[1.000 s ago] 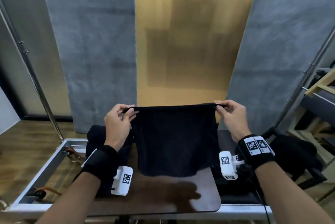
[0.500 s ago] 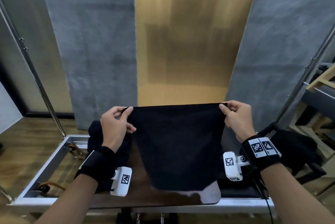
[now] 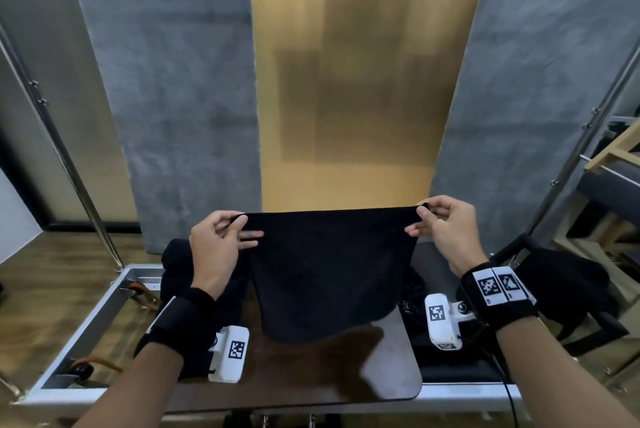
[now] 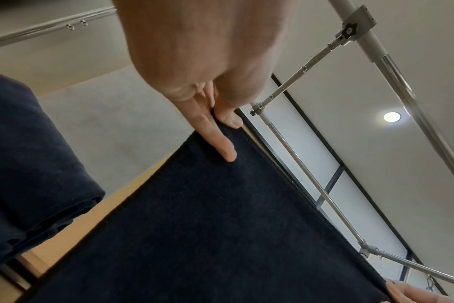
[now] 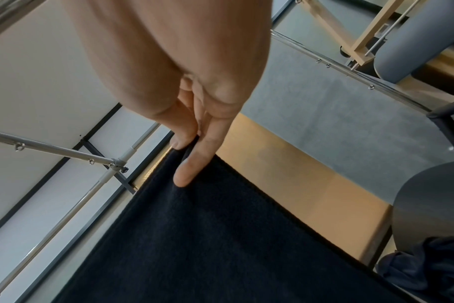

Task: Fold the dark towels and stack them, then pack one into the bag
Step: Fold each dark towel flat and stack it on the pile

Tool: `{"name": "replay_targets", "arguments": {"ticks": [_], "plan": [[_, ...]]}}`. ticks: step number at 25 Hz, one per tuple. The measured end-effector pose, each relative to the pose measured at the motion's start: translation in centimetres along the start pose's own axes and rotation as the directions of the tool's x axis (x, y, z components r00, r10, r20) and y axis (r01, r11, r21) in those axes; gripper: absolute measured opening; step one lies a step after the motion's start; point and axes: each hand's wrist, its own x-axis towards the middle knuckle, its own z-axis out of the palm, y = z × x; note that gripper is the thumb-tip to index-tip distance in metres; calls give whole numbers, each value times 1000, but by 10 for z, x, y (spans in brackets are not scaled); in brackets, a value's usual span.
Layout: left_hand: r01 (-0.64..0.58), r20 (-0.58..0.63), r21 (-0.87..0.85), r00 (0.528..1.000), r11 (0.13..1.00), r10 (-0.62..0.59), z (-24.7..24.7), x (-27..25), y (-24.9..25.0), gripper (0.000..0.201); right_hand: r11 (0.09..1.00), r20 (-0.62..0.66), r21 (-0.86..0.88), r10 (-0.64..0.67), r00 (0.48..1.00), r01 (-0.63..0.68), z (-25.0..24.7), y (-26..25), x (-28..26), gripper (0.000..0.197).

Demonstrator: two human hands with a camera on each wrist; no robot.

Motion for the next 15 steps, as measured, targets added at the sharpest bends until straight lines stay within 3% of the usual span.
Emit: {"name": "replay_targets", "arguments": {"ticks": [5,10,15], "plan": [[0,-2,23,1000,1000,0,-1,-8,-2,12,999,57,-36,-12,998,14,-8,4,-7,12],[-29,-42,102,999,994,33,-2,-13,8,12,998,41,-55,11,999,-9,-11,-4,-3,5],[-106,-88,403,984,909,154,-1,6,1,16,996,42,-32,82,996,-81,4,-1,15,8]]}}
